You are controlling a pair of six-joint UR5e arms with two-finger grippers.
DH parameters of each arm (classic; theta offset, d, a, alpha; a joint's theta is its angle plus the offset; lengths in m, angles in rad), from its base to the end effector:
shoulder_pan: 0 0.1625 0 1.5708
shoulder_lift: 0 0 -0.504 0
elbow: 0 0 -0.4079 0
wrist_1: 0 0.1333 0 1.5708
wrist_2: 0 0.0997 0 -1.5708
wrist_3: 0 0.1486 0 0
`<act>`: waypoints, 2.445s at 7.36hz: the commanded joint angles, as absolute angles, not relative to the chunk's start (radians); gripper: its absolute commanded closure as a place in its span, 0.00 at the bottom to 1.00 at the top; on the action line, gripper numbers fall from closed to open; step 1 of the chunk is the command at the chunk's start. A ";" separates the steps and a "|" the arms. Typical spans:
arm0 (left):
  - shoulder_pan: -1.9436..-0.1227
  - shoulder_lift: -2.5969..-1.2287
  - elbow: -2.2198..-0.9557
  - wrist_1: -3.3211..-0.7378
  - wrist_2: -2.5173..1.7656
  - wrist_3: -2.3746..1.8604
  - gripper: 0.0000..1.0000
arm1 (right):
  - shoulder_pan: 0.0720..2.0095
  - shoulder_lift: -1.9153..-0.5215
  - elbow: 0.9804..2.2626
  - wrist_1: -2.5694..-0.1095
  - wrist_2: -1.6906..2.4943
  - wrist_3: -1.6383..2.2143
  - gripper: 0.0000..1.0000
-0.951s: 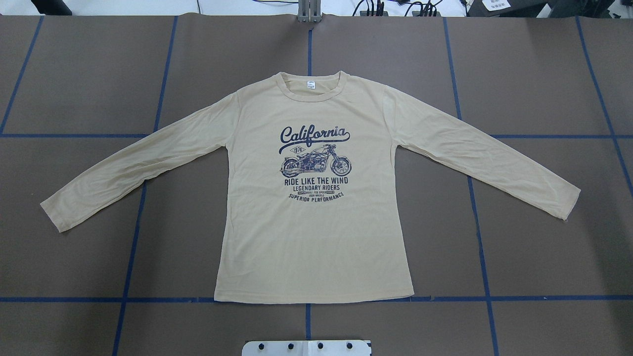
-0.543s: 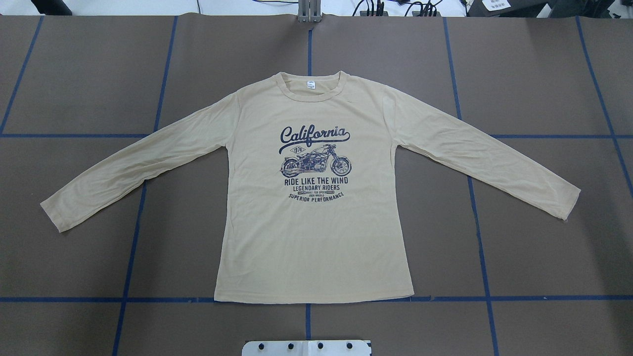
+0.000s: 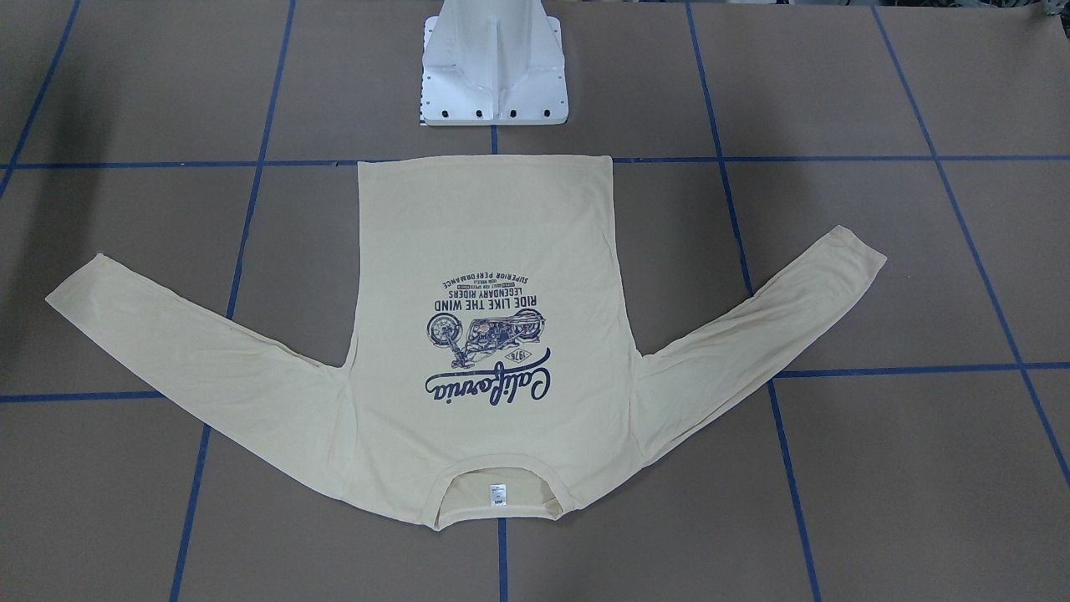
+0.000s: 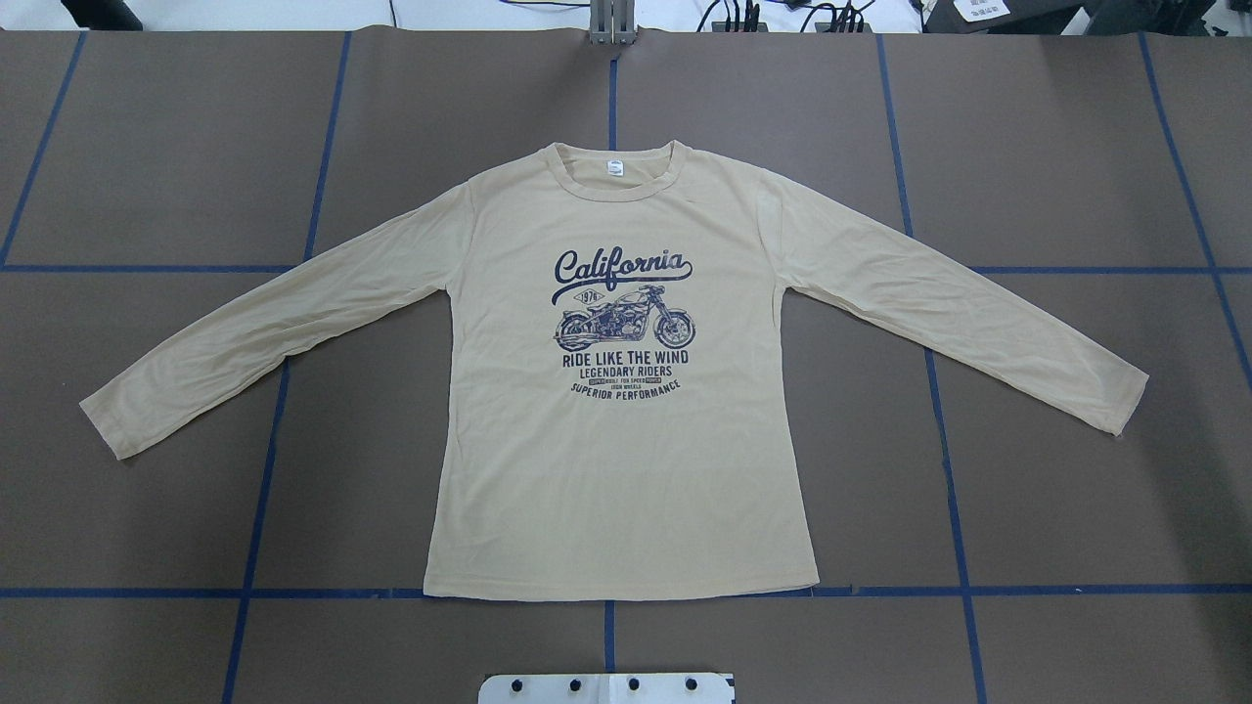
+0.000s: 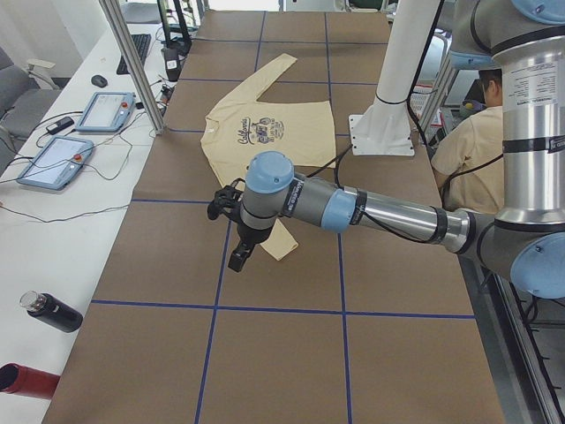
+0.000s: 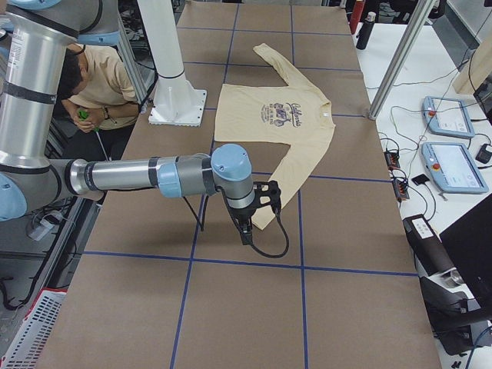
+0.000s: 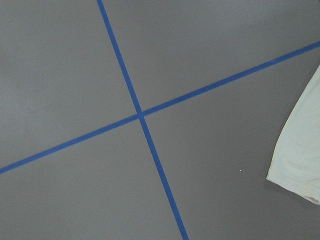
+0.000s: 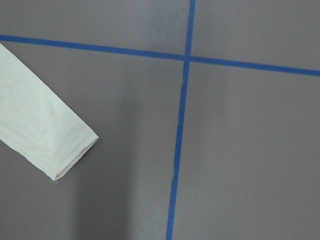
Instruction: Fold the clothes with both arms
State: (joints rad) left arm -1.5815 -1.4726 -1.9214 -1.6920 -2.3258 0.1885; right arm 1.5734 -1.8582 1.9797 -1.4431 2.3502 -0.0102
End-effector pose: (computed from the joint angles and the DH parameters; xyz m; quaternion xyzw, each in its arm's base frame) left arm -0.0366 -0.4775 0.6266 0.2078 0.3432 0.1493 0.9037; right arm 0.0299 -0.3846 0.6742 0.1174 -0.3762 -0.0507 0.9177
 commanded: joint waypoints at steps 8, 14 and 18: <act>-1.582 -1.532 -1.896 -1.940 -2.335 0.143 0.00 | 1.475 -1.805 1.944 -1.175 2.390 0.200 0.02; -1.582 -1.528 -1.898 -1.942 -2.333 0.143 0.00 | 0.992 -1.822 1.675 -0.517 1.998 0.852 0.02; -1.580 -1.529 -1.898 -1.942 -2.333 0.141 0.00 | 0.892 -1.842 1.588 -0.411 1.861 0.877 0.26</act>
